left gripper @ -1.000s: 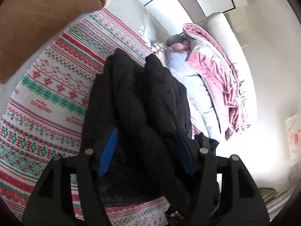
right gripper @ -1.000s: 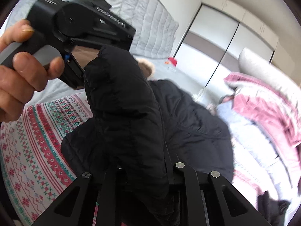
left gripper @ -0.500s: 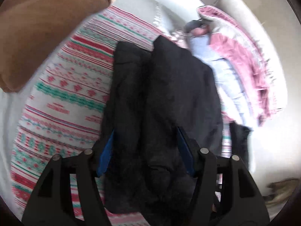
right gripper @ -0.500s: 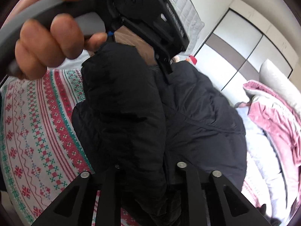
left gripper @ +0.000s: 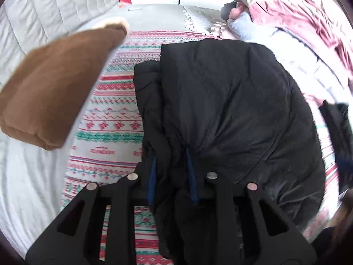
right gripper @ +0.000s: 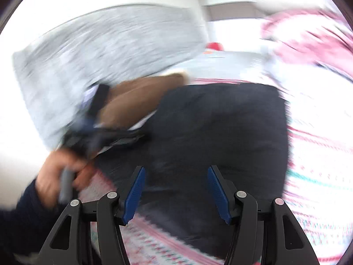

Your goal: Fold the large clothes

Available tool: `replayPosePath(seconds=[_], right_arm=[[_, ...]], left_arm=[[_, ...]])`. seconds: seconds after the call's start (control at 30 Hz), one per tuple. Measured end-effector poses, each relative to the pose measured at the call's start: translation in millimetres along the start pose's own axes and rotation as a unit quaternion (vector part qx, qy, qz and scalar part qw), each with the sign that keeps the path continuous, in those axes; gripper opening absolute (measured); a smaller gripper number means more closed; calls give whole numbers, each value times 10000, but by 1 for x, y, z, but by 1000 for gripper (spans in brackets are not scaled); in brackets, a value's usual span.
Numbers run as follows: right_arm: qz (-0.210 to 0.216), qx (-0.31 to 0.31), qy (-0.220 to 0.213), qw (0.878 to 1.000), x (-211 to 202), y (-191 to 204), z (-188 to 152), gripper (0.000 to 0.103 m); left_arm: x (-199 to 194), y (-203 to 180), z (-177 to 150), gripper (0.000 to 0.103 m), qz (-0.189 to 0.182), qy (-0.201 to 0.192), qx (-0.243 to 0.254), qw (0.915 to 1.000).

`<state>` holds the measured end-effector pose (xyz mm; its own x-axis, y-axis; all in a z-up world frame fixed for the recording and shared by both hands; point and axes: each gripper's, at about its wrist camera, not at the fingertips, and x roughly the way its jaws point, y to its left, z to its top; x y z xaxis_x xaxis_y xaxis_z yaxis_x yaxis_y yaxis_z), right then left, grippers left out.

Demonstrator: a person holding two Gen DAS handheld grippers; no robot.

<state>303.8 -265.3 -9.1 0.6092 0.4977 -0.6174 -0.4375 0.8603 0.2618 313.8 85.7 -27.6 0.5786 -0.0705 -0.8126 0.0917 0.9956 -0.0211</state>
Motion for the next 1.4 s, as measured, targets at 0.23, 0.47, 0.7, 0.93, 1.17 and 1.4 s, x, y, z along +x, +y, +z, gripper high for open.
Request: replayPosePath(seconds=[0.23, 0.47, 0.7, 0.93, 1.17, 1.4], right_arm=[[-552, 496, 653, 9951, 41, -20, -13, 55], [-715, 411, 908, 9924, 70, -13, -26, 55], [-955, 328, 997, 9899, 82, -3, -32, 55], [-1207, 293, 1076, 9864, 94, 8, -32, 56], [-1375, 214, 1118, 9839, 106, 15, -31, 56], [-1636, 425, 1112, 9793, 107, 30, -29, 57]], left_arm=[[-1, -6, -4, 27, 286, -75, 230, 9993], [-2, -5, -6, 30, 330, -35, 226, 9992], [-30, 18, 7, 31, 105, -321, -335, 9989], [-52, -6, 46, 39, -738, -796, -14, 9941], [40, -29, 50, 40, -402, 124, 35, 9991], [49, -21, 34, 45, 306, -134, 115, 9994]])
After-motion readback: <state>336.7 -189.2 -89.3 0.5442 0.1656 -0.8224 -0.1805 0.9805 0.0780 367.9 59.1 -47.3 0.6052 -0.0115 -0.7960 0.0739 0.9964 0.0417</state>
